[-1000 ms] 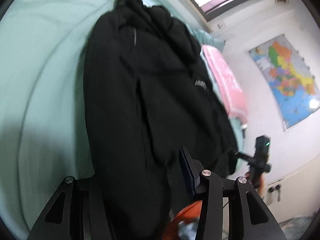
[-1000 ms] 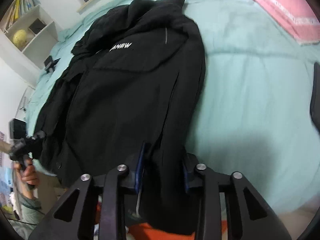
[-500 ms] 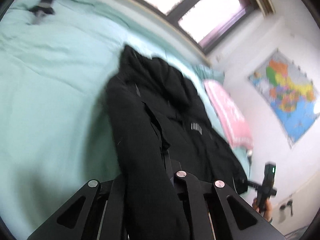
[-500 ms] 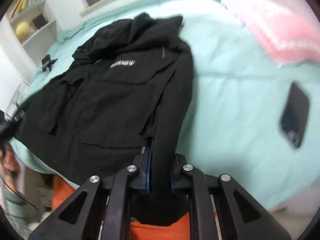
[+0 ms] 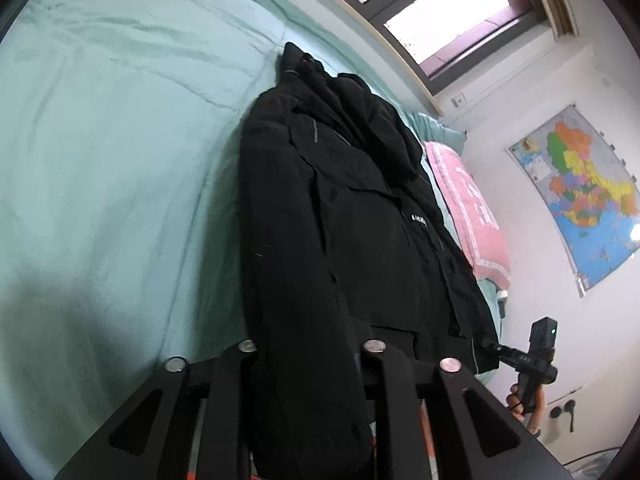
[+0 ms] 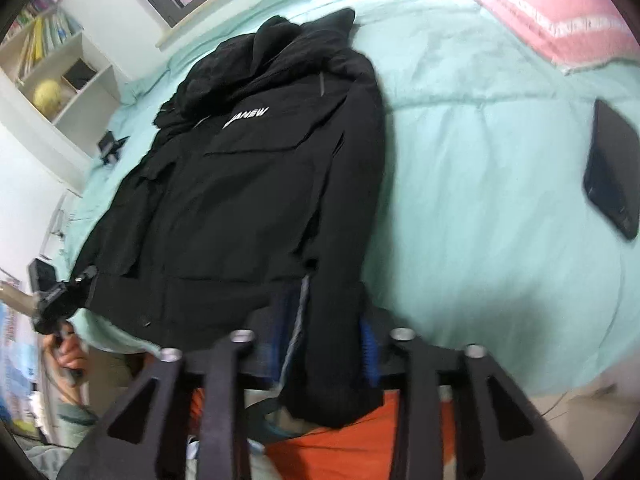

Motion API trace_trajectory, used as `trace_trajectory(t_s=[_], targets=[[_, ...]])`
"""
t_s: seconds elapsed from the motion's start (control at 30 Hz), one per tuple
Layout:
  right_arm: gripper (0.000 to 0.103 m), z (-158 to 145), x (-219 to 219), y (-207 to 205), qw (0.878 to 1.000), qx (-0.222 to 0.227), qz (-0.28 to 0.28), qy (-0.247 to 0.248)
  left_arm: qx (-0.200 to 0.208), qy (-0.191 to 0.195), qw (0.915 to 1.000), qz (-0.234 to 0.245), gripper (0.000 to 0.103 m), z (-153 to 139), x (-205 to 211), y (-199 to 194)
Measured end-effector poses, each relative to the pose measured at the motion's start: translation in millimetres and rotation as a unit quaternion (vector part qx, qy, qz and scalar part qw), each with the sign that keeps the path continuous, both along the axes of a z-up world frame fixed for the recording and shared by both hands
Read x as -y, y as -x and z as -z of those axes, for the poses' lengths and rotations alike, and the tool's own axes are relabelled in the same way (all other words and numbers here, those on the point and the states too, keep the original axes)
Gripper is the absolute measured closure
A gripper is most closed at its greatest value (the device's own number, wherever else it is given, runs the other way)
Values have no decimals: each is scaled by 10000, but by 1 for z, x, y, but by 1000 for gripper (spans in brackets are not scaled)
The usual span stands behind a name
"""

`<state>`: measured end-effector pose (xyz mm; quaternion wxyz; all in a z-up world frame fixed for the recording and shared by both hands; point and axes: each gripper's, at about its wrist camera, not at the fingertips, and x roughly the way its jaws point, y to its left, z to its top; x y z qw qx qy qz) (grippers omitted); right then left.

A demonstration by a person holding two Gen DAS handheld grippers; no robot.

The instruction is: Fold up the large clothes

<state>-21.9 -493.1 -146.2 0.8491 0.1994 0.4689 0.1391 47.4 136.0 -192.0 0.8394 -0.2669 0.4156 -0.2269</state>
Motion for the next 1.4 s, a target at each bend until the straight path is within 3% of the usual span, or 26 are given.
trace_trajectory(t_s=[0.1,0.17,0.2,0.23,0.43,0.67,0.77,0.9,1.03,1.17,1.27,1.33,1.4], targets=[[56,12,-12,0,9998,-132,-143,73,42,-223,9997,6,76,0,13,1],[74,15,-17,-4,9997,-126,-112,165,161,-400,9990,-116,79,-4,18,3],[82,14,-16,-5,9998,-122,-86,139,215,-430,9987,-139,90,-7,16,4],[83,11,-14,-6,9999,-75,-50,72,286,-417,9986,-143,92,-12,16,3],[89,-62,16,-9,9950,935,109,-319,916,-54,9957,-87,93,-76,9,-11],[89,-138,45,-79,9828,1726,423,-513,1513,185,9883,-77,92,-157,14,-96],[89,-169,50,-131,9756,2041,552,-593,1597,42,9870,-196,92,-179,20,-148],[88,-188,44,-207,9717,2163,843,-433,1596,-153,9862,-403,91,-194,36,-221],[88,-172,36,-291,9743,1949,1109,-201,1478,-786,9837,-652,90,-179,63,-298],[88,-123,23,-369,9833,1267,1269,299,798,-1554,9815,-779,88,-123,91,-373],[88,-70,11,-412,9893,586,1144,684,-13,-1639,9836,-756,87,-67,98,-415],[88,-35,1,-429,9897,323,1041,932,-102,-1655,9836,-703,87,-50,100,-427],[87,-26,-4,-431,9884,334,1039,1061,-89,-1770,9822,-620,87,-49,103,-430]])
